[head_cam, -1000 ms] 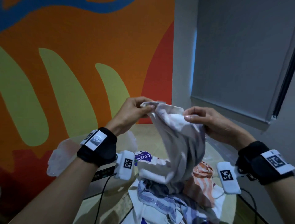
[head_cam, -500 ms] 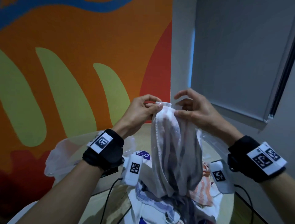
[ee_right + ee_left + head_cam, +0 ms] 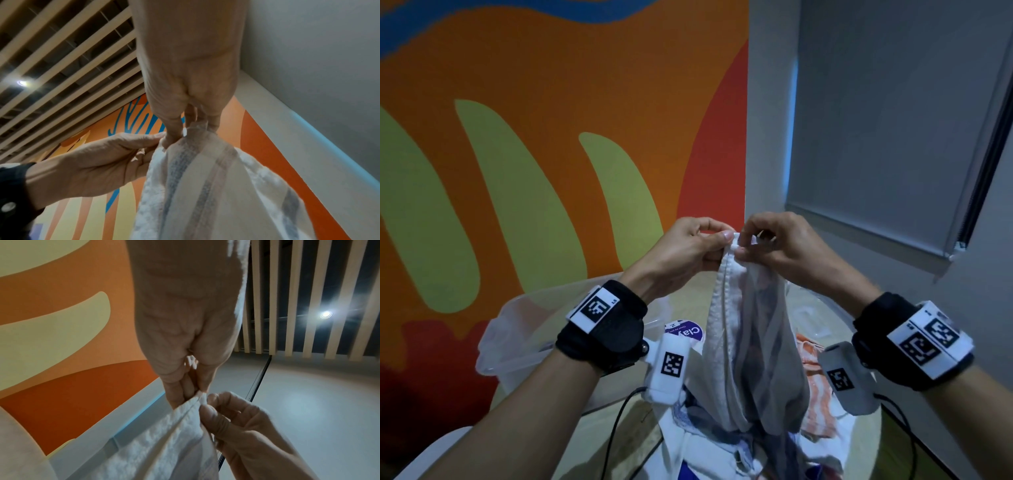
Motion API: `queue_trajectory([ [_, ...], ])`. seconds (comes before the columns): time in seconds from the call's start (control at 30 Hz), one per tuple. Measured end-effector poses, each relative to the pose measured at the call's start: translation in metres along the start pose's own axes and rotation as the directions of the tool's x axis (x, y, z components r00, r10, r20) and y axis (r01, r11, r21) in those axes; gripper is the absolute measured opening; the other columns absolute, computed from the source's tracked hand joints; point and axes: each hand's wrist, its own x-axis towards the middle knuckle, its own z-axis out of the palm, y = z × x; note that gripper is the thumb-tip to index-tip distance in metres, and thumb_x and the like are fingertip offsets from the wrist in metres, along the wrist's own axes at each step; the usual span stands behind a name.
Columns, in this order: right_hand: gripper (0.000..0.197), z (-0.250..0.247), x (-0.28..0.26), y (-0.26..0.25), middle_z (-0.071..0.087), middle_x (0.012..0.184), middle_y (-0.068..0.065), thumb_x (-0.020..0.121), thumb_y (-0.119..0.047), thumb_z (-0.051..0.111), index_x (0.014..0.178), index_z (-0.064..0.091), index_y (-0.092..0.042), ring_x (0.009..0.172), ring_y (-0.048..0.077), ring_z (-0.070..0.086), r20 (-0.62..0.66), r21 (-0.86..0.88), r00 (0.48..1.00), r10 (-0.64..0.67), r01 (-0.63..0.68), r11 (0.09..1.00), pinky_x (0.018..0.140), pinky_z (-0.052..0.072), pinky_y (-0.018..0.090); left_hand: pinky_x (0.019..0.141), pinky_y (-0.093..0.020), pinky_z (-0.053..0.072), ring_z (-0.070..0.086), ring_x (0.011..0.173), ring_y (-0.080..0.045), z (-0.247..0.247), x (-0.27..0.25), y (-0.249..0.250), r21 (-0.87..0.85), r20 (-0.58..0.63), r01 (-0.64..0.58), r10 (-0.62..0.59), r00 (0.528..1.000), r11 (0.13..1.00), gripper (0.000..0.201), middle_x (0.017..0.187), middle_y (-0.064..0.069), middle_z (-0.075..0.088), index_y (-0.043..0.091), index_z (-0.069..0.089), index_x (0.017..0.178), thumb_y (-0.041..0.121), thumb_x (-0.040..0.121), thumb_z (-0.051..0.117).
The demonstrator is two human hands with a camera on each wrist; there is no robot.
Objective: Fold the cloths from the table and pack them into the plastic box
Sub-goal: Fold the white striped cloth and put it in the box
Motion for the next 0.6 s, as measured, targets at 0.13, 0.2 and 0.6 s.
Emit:
queue_trajectory([
  [0.13, 0.019, 0.006, -0.004, 0.004, 0.063, 0.082, -0.002, 0.088, -0.024, 0.08, 0.082, 0.064, -0.016, 0.075, 0.016, 0.059, 0.0, -0.025, 0.999, -0.035, 0.035, 0.999, 0.066, 0.049, 0.035, 0.084, -0.037, 0.06, 0.069, 0.088, -0.028, 0.0, -0.001, -0.008, -0.013, 0.001, 0.021, -0.021, 1.0, 1.0, 0.021, 0.099, -0.022, 0.069, -0.005, 0.061, 0.116, 0.012, 0.104, 0.059],
  [0.2, 0.02, 0.004, -0.003, 0.003, 0.063, 0.088, -0.003, 0.092, -0.032, 0.076, 0.085, 0.062, -0.019, 0.082, 0.018, 0.062, -0.019, -0.004, 0.998, -0.058, 0.058, 0.998, 0.068, 0.051, 0.033, 0.082, -0.036, 0.059, 0.069, 0.083, -0.023, 0.002, -0.002, -0.009, 0.008, -0.036, 0.014, -0.013, 0.999, 1.0, 0.021, 0.089, -0.013, 0.071, -0.004, 0.062, 0.115, 0.014, 0.103, 0.06],
  [0.6, 0.017, -0.007, 0.013, 0.0, 0.069, 0.078, 0.009, 0.089, -0.01, 0.077, 0.085, 0.061, -0.011, 0.068, 0.024, 0.064, -0.142, 0.098, 0.989, 0.026, -0.012, 0.995, 0.066, 0.053, 0.041, 0.079, -0.038, 0.057, 0.073, 0.085, -0.019, 0.018, -0.015, -0.041, 0.145, -0.055, -0.031, 0.039, 0.998, 0.989, 0.034, 0.097, -0.013, 0.079, 0.01, 0.064, 0.113, 0.008, 0.084, 0.082],
])
